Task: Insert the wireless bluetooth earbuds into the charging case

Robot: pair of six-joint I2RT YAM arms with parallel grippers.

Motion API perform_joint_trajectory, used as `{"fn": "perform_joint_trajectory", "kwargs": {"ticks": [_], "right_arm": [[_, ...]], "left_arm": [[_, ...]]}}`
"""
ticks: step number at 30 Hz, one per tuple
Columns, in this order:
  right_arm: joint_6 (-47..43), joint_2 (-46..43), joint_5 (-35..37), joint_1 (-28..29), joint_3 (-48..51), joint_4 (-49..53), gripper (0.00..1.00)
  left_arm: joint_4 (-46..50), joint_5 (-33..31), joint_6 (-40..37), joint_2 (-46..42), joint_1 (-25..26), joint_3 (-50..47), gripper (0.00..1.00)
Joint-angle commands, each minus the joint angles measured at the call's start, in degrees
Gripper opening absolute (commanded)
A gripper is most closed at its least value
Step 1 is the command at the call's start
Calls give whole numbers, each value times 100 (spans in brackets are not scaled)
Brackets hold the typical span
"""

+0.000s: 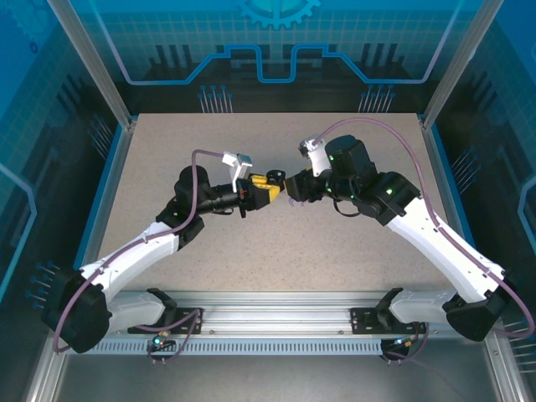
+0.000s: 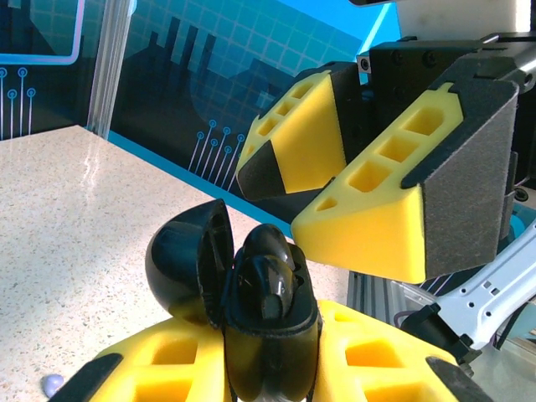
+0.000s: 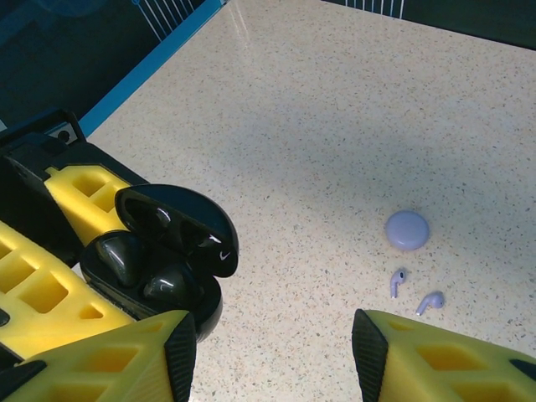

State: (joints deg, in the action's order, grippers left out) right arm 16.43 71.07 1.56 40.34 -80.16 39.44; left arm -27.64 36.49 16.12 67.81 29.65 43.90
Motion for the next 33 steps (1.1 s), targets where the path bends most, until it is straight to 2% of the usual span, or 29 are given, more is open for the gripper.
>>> {"fn": "perform_joint_trajectory", "kwargs": {"ticks": [1, 7, 13, 20, 25, 33], "right_arm": [[30, -110, 257, -95, -114, 42, 55], [378, -165, 325, -482, 55, 90, 55], [563, -87, -412, -855, 355, -134, 54], [517, 57, -999, -931, 396, -267, 52], [441, 85, -1498, -931, 418, -399, 51], [370, -55, -1919, -925, 473, -608, 51]], "left_arm": [[-100, 200, -196, -123, 45, 178, 12], [-153, 463, -271, -132, 58, 164, 12], [-235, 851, -502, -168, 198, 214, 12], [-131, 1066, -757, -107, 391, 352, 12], [-97, 1095, -710, 25, 409, 448, 12], [37, 1045, -611, 244, 408, 566, 12]]}}
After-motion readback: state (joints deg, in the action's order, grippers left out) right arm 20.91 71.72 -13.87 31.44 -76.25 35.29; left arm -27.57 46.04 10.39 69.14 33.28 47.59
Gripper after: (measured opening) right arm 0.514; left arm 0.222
